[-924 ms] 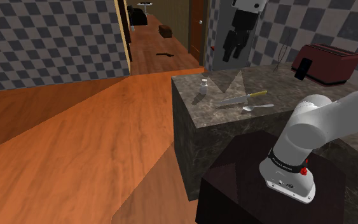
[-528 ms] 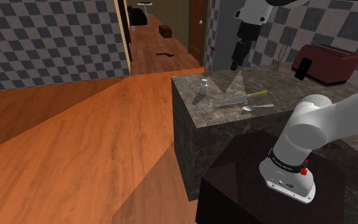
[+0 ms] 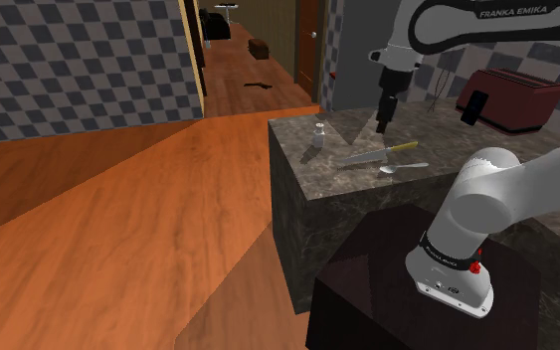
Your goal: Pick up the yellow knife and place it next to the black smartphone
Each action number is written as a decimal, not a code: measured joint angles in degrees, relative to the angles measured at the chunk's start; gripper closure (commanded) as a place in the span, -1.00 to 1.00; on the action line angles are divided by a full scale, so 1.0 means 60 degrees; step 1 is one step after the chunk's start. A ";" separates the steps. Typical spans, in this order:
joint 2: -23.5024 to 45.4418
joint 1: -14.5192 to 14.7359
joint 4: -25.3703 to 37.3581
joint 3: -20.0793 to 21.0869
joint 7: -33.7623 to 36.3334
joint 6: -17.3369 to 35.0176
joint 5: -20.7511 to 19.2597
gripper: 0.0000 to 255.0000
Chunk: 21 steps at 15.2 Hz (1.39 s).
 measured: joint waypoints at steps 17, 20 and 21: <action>0.3375 0.0754 -0.0522 -0.4358 -0.6577 0.4139 -0.3193 -1.00; 0.3702 0.0835 -0.0671 -0.4608 -0.6704 0.4626 -0.3259 -1.00; 0.3825 0.0866 -0.0742 -0.4690 -0.6716 0.4818 -0.3272 -1.00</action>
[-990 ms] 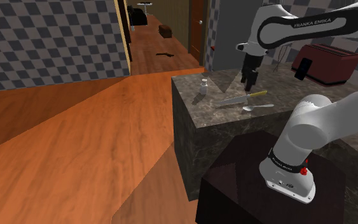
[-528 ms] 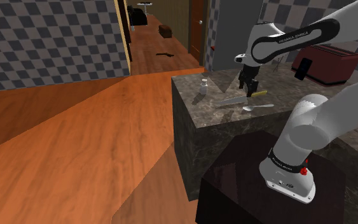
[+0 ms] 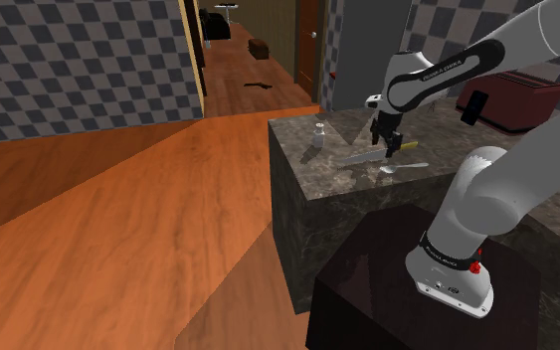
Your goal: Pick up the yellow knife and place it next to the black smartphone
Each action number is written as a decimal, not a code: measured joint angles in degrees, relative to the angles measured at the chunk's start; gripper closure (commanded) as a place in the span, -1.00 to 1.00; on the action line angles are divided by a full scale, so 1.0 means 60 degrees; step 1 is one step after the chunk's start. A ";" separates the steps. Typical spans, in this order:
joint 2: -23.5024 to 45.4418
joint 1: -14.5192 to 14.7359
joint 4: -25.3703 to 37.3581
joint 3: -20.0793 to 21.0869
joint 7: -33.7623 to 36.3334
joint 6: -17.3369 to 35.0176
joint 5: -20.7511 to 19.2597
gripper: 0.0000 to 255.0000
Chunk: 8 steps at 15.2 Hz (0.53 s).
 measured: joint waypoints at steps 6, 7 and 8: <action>0.0433 0.0117 -0.0175 -0.0295 -0.0080 0.0614 -0.0006 -1.00; 0.0435 0.0117 -0.0177 -0.0297 -0.0081 0.0619 -0.0007 -1.00; 0.0437 0.0117 -0.0178 -0.0298 -0.0081 0.0622 -0.0007 -1.00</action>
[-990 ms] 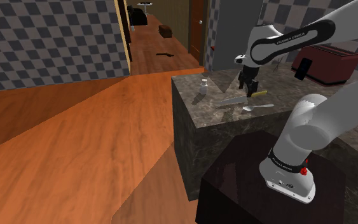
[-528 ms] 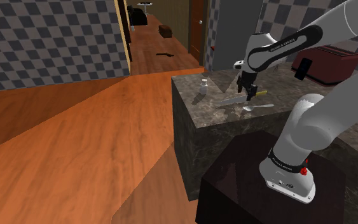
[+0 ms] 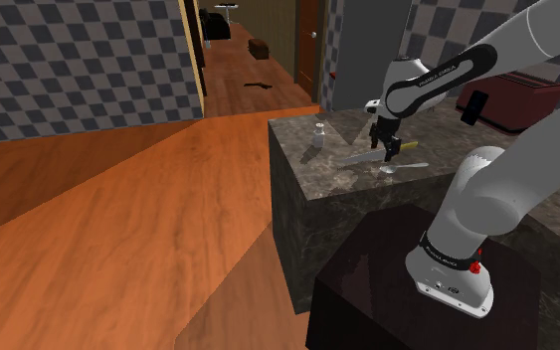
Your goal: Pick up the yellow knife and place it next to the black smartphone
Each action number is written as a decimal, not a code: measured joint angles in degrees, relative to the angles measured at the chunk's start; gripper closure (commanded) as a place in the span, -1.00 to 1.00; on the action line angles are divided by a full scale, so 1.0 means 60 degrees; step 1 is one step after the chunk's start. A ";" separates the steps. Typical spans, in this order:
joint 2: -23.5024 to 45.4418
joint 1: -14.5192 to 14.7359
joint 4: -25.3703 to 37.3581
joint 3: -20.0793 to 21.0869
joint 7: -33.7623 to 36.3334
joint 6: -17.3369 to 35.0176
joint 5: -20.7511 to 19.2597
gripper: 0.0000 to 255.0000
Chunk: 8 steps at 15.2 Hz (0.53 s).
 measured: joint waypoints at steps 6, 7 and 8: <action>0.0000 0.0000 0.0000 0.0000 0.0000 0.0000 0.0000 1.00; 0.0000 0.0000 0.0000 0.0000 0.0000 0.0000 0.0000 1.00; 0.0000 0.0000 0.0000 0.0000 0.0000 0.0000 0.0000 1.00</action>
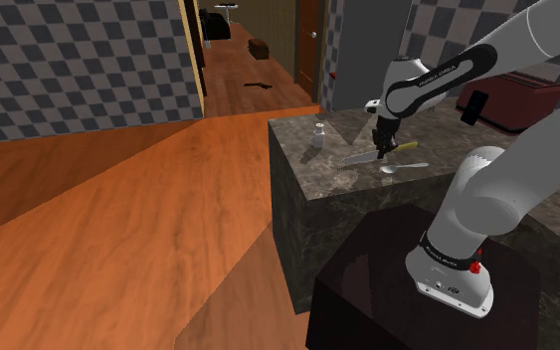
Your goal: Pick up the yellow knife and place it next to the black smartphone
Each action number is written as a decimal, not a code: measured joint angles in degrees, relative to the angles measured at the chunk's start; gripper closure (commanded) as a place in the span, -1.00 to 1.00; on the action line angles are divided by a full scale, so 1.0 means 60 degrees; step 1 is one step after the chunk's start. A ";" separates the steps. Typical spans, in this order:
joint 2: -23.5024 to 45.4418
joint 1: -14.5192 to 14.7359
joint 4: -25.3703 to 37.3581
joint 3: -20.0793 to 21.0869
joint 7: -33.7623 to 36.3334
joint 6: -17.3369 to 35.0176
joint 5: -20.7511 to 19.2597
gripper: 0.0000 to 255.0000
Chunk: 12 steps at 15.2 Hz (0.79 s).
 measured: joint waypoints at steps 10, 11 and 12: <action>-0.0517 -0.0107 0.0312 0.0359 0.0061 -0.0816 0.0049 1.00; -0.0656 -0.0156 0.0348 0.0443 0.0077 -0.0992 0.0039 1.00; -0.0780 -0.0189 0.0412 0.0524 0.0084 -0.1179 0.0048 1.00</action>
